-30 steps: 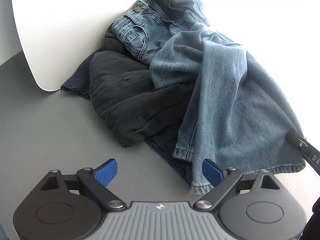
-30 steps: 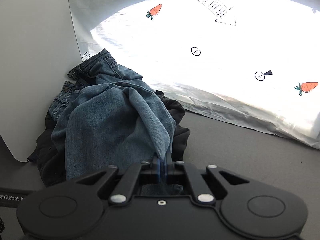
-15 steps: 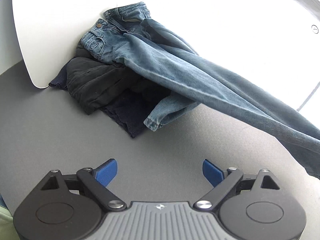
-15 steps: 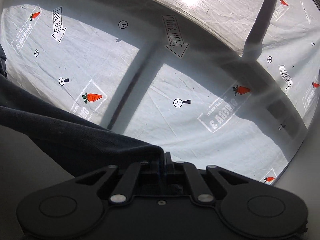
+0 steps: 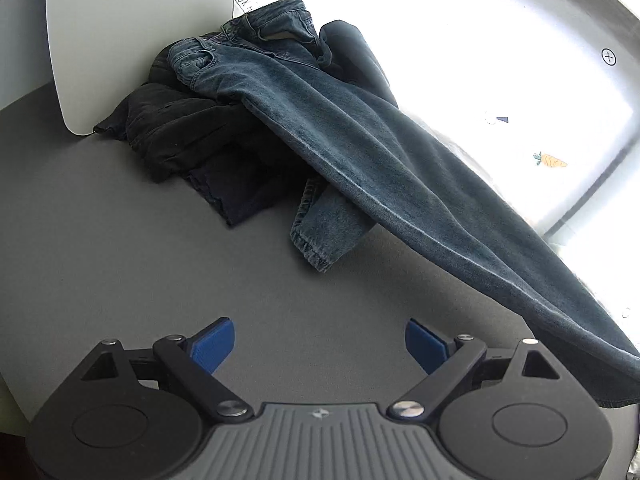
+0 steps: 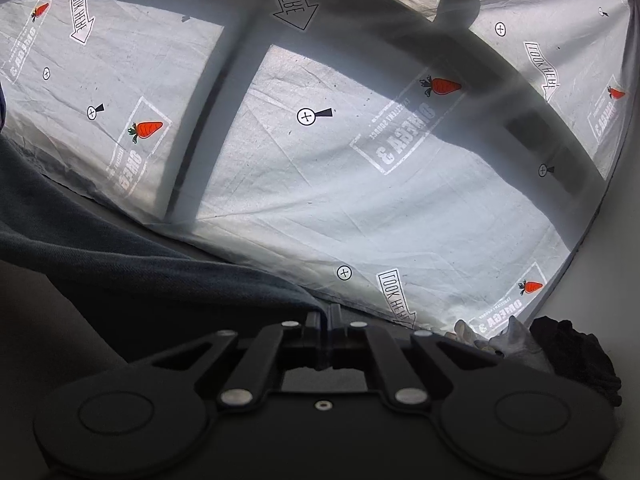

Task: Fold clothes
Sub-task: 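Lift the jeans with the right gripper while the left gripper grasps the waistband, then lay the jeans flat on the table and open both grippers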

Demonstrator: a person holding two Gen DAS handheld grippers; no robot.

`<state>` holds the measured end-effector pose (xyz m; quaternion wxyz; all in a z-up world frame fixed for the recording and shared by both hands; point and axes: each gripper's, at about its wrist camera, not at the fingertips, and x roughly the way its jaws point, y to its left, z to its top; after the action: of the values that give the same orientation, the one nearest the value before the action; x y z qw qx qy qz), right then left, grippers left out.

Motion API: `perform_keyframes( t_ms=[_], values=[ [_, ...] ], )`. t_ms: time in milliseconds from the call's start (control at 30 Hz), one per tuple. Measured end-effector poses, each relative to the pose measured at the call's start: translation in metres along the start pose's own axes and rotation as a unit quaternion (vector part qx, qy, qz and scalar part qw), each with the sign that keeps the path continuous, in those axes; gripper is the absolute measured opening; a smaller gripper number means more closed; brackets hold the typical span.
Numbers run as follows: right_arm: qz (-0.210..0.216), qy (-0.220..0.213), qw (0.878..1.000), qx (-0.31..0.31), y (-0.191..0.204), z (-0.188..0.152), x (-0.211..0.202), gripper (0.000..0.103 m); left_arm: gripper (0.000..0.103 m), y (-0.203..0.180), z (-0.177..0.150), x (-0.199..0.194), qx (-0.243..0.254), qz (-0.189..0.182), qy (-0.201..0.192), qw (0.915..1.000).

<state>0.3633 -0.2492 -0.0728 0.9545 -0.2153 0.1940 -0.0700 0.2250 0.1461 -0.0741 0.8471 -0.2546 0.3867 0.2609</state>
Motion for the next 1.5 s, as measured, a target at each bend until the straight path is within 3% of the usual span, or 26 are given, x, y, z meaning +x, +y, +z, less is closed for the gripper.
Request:
perform_keyframes(
  t_ms=[167,300,467,567,633,667,733,867,1000,1100,1300,1367,1500],
  values=[
    [-0.014,0.042,0.999,0.031,0.010,-0.006,0.017,0.003,0.093,0.017,0.043,0.038,-0.026,-0.004,0.001,0.9997],
    [-0.036,0.079,0.994,0.069,0.014,-0.003,0.035,0.003,0.089,0.030,0.092,0.081,-0.072,-0.039,-0.011,0.9966],
    [-0.067,0.107,0.990,0.064,0.030,0.002,0.049,0.003,0.072,0.044,0.147,0.149,-0.132,-0.091,-0.005,0.9871],
    [-0.084,0.120,0.988,0.052,0.039,0.002,0.054,0.003,0.054,0.052,0.164,0.185,-0.180,-0.101,0.017,0.9783],
    [-0.092,0.124,0.987,0.047,0.041,0.003,0.055,0.003,0.032,0.055,0.172,0.199,-0.202,-0.102,0.026,0.9736],
    [-0.094,0.124,0.987,0.045,0.042,0.005,0.054,0.003,0.031,0.055,0.175,0.202,-0.206,-0.100,0.028,0.9729],
    [-0.097,0.117,0.988,0.035,0.042,0.007,0.053,0.003,0.010,0.048,0.179,0.196,-0.189,-0.089,0.022,0.9776],
    [-0.100,0.082,0.991,0.030,0.032,0.020,0.049,0.002,0.007,0.025,0.191,0.148,-0.151,-0.089,-0.052,0.9832],
    [-0.119,0.024,0.992,0.044,0.000,0.038,0.041,0.002,0.006,-0.004,0.203,0.081,-0.115,-0.105,-0.138,0.9781],
    [-0.145,-0.030,0.989,0.029,-0.034,0.049,0.030,0.002,0.006,-0.029,0.197,0.018,-0.102,-0.127,-0.185,0.9693],
    [-0.209,-0.084,0.974,0.036,-0.138,0.040,-0.001,0.002,0.006,-0.067,0.110,-0.080,-0.057,-0.176,-0.188,0.9646],
    [-0.227,-0.076,0.970,0.050,-0.177,0.020,-0.012,0.002,0.007,-0.077,0.069,-0.104,-0.040,-0.190,-0.163,0.9674],
    [-0.231,-0.023,0.967,0.101,-0.242,-0.040,-0.028,0.002,0.007,-0.077,-0.022,-0.111,-0.041,-0.187,-0.049,0.9803]
  ],
)
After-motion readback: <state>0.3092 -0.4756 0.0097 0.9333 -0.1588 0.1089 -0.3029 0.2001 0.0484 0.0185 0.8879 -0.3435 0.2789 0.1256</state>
